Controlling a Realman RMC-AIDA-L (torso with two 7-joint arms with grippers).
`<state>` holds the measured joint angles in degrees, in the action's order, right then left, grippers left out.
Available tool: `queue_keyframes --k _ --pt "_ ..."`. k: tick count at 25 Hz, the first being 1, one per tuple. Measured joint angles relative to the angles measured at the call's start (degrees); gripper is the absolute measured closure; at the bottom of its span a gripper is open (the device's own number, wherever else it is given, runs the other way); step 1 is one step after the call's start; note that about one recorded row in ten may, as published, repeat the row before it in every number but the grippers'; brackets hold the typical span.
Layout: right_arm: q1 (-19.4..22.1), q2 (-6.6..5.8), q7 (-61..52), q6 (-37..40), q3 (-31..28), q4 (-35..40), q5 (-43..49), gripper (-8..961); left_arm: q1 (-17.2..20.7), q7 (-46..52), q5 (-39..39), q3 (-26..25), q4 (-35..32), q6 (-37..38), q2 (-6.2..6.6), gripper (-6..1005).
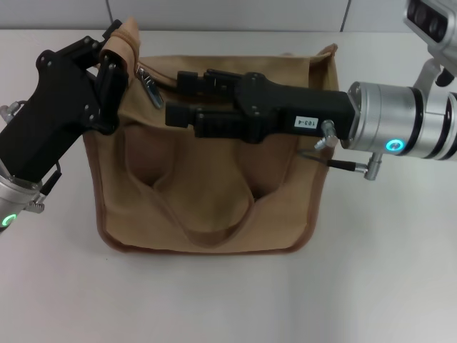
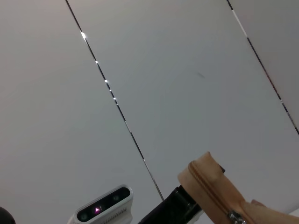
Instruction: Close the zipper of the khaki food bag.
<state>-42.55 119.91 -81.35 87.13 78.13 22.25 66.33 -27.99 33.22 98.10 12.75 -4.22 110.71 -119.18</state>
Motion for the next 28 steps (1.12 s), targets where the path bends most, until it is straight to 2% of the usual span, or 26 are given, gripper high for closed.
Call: queue_keyframes --k 20,28 --pt "-2.2 -0.04 -2.7 -2.0 2.8 -0.1 -0.1 134 -0.5 0.0 0.0 0.0 0.2 0.0 0.00 915" --pt "-2.9 -0.03 -4.1 -2.1 7.3 0.4 -3.4 134 -0.5 0.0 0.1 0.0 0.3 0.0 0.00 910"
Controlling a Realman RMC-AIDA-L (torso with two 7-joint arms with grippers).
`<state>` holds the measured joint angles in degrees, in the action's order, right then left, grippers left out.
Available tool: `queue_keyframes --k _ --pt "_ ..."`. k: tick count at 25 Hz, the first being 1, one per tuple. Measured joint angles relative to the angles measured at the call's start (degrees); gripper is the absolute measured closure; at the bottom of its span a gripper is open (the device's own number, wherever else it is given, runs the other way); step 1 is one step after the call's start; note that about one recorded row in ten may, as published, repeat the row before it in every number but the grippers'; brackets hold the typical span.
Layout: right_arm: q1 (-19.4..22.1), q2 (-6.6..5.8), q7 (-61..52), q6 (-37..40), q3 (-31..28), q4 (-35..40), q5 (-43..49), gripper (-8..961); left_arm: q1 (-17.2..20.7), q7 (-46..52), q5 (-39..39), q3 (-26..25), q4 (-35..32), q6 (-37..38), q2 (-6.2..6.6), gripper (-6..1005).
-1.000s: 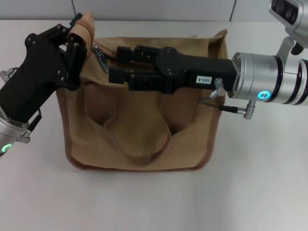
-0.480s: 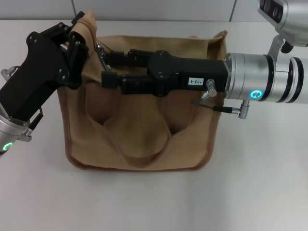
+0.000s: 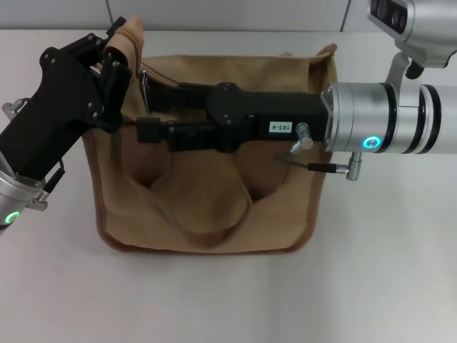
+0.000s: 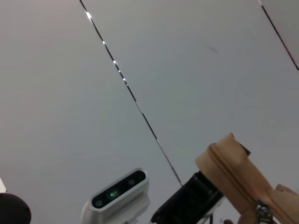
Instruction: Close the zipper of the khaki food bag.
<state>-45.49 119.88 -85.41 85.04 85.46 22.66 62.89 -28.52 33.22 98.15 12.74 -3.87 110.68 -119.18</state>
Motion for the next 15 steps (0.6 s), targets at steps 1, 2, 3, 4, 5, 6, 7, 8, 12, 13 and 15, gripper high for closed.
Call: queue_keyframes --k 1,2,3,4,5,6,7,8,12,13,15 --pt "0.0 0.00 0.0 0.0 0.0 0.0 0.0 134 0.0 0.0 0.0 0.0 0.0 0.0 0.00 910" --pt "-0.1 0.00 0.0 -0.1 0.6 0.2 -0.4 134 0.0 0.0 0.0 0.0 0.0 0.0 0.00 909" --pt "-0.1 0.00 0.0 -0.3 1.2 0.3 -0.8 134 0.0 0.0 0.0 0.0 0.0 0.0 0.00 908" --pt "-0.3 0.00 0.0 -0.9 1.6 0.4 -1.1 134 0.0 0.0 0.0 0.0 0.0 0.0 0.00 908" --pt "-0.5 0.00 -0.3 -1.8 1.7 0.4 -1.1 134 -0.1 0.0 0.0 0.0 0.0 0.0 0.00 907" --pt "-0.5 0.00 -0.3 -1.8 1.7 0.4 -1.1 134 -0.1 0.0 0.0 0.0 0.0 0.0 0.00 907" --pt "-0.6 0.00 -0.5 -2.1 1.7 0.4 -1.1 134 -0.1 0.0 0.0 0.0 0.0 0.0 0.00 906" --pt "-0.6 0.00 -0.7 -2.3 1.7 0.4 -1.1 134 -0.1 0.0 0.0 0.0 0.1 0.0 0.00 906" --pt "-0.6 0.00 -0.9 -2.5 1.7 0.6 -1.2 134 -0.1 0.0 0.0 0.0 0.1 0.1 0.00 903" --pt "-0.7 0.00 -1.0 -2.5 1.7 0.6 -1.2 134 -0.1 0.0 0.0 0.0 0.1 0.1 0.00 903" --pt "-1.2 -0.01 -1.4 -2.4 2.4 0.6 -1.3 135 -0.1 0.0 0.0 0.0 0.1 0.2 0.00 901"
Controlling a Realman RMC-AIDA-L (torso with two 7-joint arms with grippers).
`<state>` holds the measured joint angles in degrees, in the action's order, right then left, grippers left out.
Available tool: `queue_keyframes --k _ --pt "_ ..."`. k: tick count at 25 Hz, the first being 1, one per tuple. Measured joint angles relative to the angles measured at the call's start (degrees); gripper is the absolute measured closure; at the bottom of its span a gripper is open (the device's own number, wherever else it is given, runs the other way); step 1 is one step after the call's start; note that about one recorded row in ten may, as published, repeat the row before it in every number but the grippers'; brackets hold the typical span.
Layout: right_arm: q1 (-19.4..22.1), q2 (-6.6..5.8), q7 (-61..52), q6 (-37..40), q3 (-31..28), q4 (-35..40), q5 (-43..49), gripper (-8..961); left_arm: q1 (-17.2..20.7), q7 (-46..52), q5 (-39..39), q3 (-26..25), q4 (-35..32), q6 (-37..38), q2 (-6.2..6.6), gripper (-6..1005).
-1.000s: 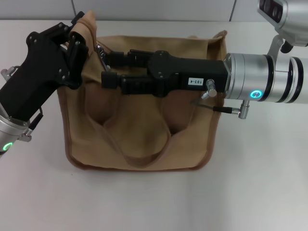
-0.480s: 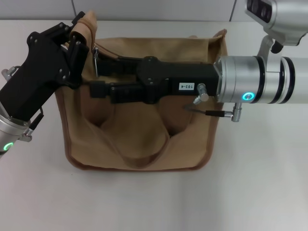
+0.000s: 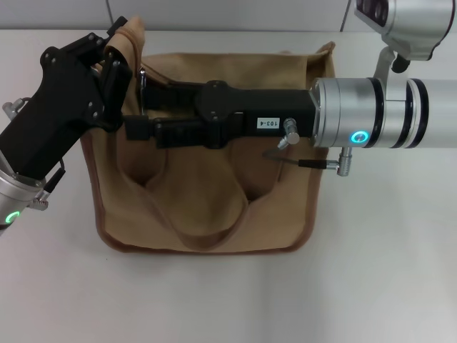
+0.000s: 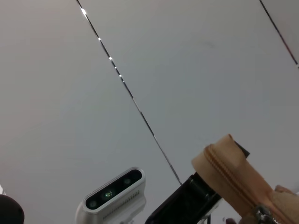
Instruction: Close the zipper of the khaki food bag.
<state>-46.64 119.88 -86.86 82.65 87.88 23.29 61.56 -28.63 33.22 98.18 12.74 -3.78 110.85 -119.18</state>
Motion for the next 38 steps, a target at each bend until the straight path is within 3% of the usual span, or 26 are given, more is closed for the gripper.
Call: queue_keyframes --k 22,27,38 --pt "0.8 0.01 -0.5 -0.4 0.6 -0.3 -1.3 131 0.2 0.0 -0.2 0.0 0.0 0.3 0.00 888" --pt "1.1 0.00 -0.4 -1.3 0.5 -0.3 -1.4 242 0.2 0.0 -0.1 0.0 0.0 0.4 0.00 885" --pt "1.0 0.00 -0.4 -2.3 0.5 -0.1 -1.4 697 0.2 0.0 -0.1 0.0 0.0 0.5 0.00 879"
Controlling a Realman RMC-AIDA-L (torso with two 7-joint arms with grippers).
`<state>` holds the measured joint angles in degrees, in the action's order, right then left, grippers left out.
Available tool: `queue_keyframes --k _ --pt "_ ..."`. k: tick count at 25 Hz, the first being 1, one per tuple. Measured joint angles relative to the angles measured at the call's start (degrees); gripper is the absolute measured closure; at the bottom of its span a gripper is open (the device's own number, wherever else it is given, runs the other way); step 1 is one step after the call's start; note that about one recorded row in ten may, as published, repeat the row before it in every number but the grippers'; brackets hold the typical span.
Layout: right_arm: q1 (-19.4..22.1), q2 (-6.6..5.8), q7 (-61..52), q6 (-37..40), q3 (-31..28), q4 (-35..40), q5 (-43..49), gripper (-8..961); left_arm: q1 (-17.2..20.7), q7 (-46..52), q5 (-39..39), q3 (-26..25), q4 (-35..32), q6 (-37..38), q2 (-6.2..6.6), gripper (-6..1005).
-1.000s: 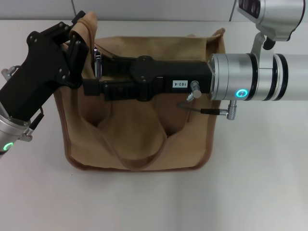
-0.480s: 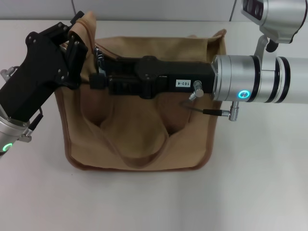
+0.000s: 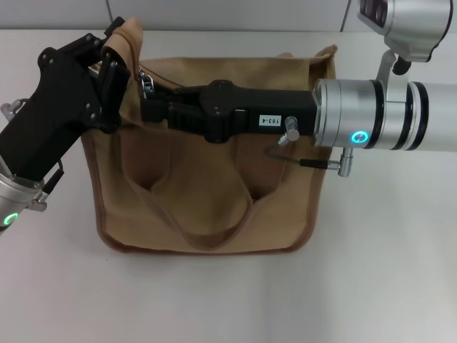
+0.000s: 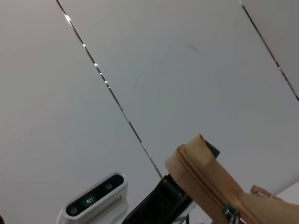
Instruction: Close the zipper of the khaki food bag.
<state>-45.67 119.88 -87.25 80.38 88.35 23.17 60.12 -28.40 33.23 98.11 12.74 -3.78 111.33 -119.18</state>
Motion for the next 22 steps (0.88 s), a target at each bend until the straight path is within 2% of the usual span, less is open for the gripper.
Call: queue_keyframes --k 8,22 --pt "-0.3 0.00 0.0 -0.3 0.2 0.2 0.0 863 -0.1 0.0 0.0 0.0 0.0 0.0 0.00 874" --pt "0.0 0.00 0.0 -0.7 0.1 0.2 0.1 951 -0.2 0.0 0.0 0.0 0.0 0.0 0.00 866"
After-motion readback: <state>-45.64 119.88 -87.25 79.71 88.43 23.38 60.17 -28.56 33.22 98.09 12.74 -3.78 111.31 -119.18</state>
